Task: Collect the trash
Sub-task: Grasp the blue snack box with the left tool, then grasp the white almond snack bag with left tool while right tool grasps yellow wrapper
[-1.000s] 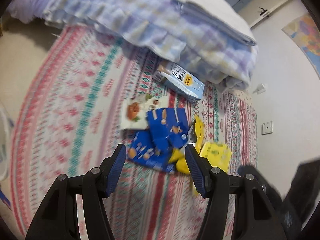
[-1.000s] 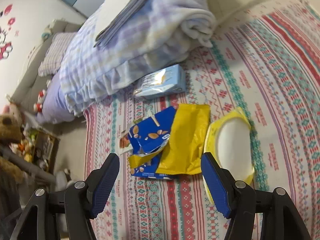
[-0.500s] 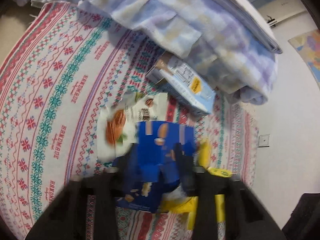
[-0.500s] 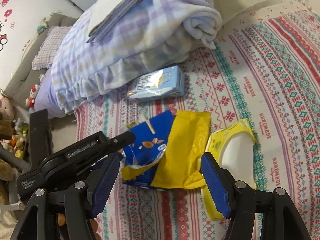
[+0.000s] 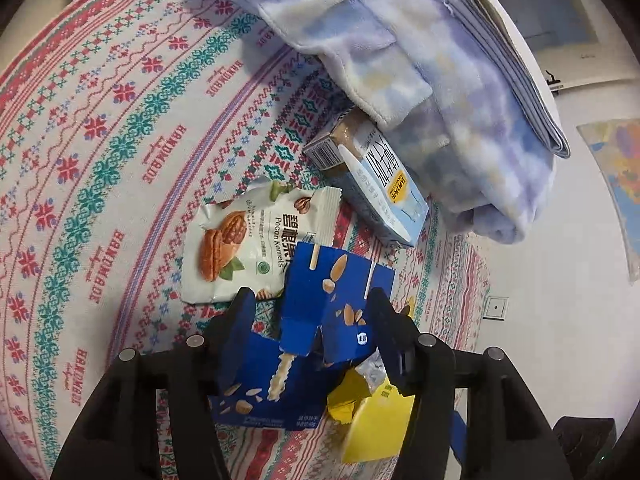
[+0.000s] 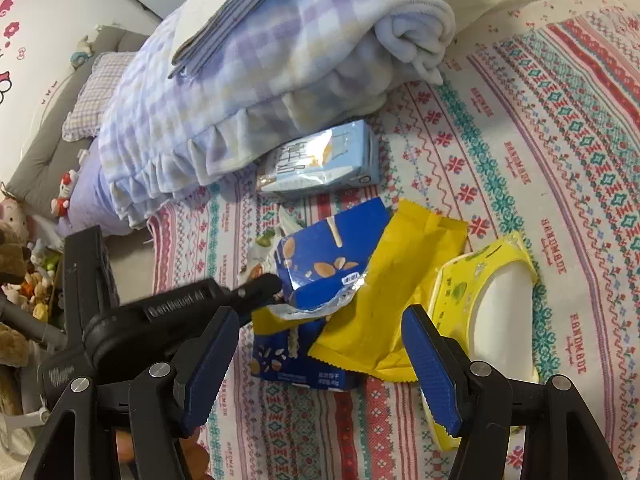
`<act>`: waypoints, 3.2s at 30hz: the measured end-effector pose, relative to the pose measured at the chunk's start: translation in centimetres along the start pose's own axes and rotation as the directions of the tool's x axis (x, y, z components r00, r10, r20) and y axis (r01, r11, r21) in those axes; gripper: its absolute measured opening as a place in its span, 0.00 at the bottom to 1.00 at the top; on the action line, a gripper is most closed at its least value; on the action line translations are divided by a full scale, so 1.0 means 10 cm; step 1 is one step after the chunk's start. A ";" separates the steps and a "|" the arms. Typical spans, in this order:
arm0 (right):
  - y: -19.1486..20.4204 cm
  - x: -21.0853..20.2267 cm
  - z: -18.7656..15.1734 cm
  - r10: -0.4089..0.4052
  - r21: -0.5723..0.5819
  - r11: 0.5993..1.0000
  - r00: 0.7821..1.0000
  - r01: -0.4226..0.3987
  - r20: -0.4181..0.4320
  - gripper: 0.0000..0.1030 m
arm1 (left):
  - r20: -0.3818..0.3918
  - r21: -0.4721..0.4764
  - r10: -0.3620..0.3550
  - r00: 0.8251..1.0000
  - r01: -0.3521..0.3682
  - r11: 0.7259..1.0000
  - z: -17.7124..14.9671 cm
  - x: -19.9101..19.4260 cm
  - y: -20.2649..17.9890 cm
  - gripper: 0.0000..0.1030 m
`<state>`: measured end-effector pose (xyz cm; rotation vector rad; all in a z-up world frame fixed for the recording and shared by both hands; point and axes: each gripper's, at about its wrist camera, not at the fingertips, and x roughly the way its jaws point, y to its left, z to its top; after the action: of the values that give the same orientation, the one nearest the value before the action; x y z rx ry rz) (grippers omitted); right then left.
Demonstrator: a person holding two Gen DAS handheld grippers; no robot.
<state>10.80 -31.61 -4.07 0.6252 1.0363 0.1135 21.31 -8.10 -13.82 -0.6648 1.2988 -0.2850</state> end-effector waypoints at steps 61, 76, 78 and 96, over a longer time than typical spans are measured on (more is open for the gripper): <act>0.01 0.30 0.06 -0.024 -0.030 0.999 1.000 0.024 -0.010 0.70 | 0.219 0.211 0.222 0.950 -0.268 0.940 0.14 -0.40 0.11 0.09; 0.35 1.04 -0.16 -0.430 -0.393 0.829 0.903 0.398 0.007 0.68 | 0.241 0.176 0.201 0.950 -0.246 0.953 -0.17 -1.18 0.30 0.09; 0.33 1.00 -0.12 -0.413 -0.389 0.837 0.910 0.384 0.010 0.48 | 0.251 0.180 0.199 0.947 -0.247 0.952 -0.18 -1.25 0.34 0.09; 0.32 0.50 0.11 -0.361 -0.365 0.850 0.925 0.379 0.120 0.48 | 0.274 0.174 0.168 0.947 -0.220 0.960 -0.32 -1.75 0.58 0.09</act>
<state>15.01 -27.56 -5.81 0.0636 1.0357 -0.0394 12.64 5.07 -3.80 -0.3811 1.0597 -0.1596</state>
